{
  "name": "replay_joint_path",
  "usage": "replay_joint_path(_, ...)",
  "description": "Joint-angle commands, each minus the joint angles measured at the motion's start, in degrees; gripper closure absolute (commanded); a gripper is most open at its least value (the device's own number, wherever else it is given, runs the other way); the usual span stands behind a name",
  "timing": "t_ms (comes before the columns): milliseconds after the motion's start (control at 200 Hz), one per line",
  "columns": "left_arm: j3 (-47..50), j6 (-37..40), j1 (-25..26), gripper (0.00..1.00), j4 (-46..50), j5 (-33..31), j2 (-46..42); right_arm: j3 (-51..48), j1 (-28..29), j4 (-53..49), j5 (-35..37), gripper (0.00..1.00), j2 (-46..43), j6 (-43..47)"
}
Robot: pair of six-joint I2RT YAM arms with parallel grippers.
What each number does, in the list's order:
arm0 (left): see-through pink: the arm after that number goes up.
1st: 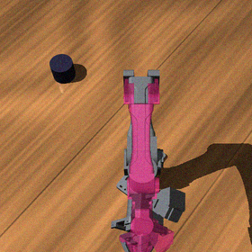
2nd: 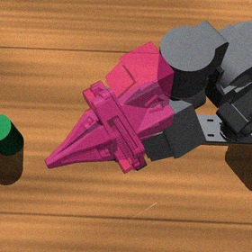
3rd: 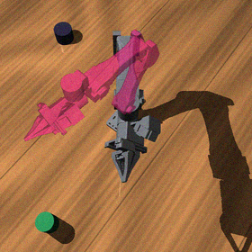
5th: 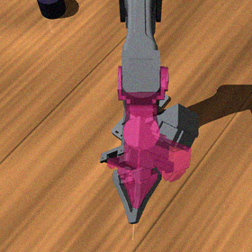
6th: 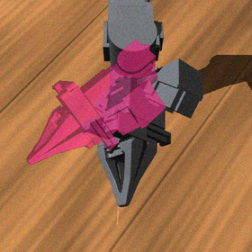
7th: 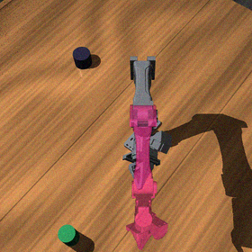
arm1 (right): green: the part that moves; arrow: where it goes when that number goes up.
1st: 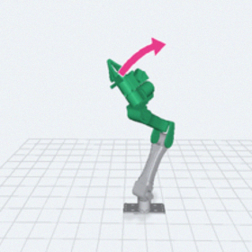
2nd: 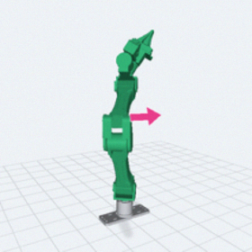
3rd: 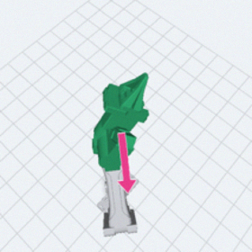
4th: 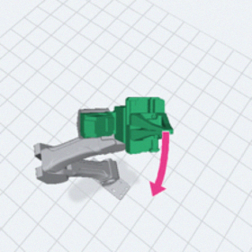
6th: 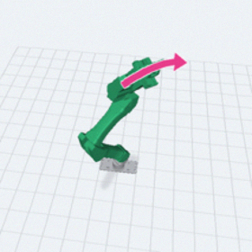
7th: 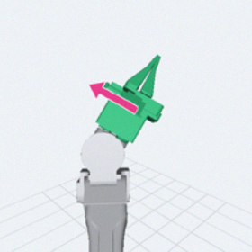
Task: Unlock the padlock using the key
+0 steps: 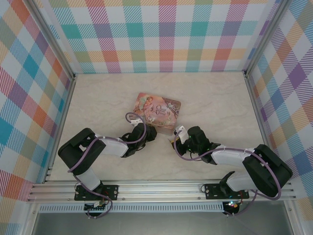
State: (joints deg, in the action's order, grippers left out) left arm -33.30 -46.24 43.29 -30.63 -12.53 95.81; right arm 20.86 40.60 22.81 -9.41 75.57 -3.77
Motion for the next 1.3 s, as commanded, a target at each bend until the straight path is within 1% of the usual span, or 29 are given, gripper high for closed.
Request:
replay_joint_path(0,-1.1,1.2,-0.6,0.68,-0.6,-1.4,1.1,-1.0,0.4,0.1,-0.1,0.97,-1.4,0.8)
replay_joint_path(130,-1.0,1.4,-0.6,0.71,-0.4,-0.9,0.5,-1.5,0.4,0.5,-0.2,0.97,-2.2,0.6)
replay_joint_path(265,-1.7,0.8,-0.5,0.75,1.1,1.2,-0.6,-1.6,0.4,0.3,-0.3,0.97,-2.2,1.0)
replay_joint_path(555,-3.4,-5.8,-0.3,0.79,8.8,5.0,-6.6,-0.8,1.2,1.9,-0.1,0.97,0.6,2.5)
replay_joint_path(805,-5.0,-11.7,-0.4,0.81,15.3,9.3,-10.8,1.7,1.4,3.2,-4.6,0.97,2.7,3.5)
replay_joint_path(955,-4.8,-15.6,-0.4,0.82,14.6,12.4,-10.6,3.5,2.5,1.8,-3.5,0.97,3.3,5.4)
replay_joint_path(1070,-4.4,-17.6,-0.4,0.83,13.7,13.2,-11.0,4.2,2.9,2.2,-3.5,0.97,4.0,5.8)
replay_joint_path(1295,-5.4,-19.5,-0.4,0.83,14.9,15.6,-12.4,5.0,3.0,2.0,-3.3,0.97,5.6,7.4)
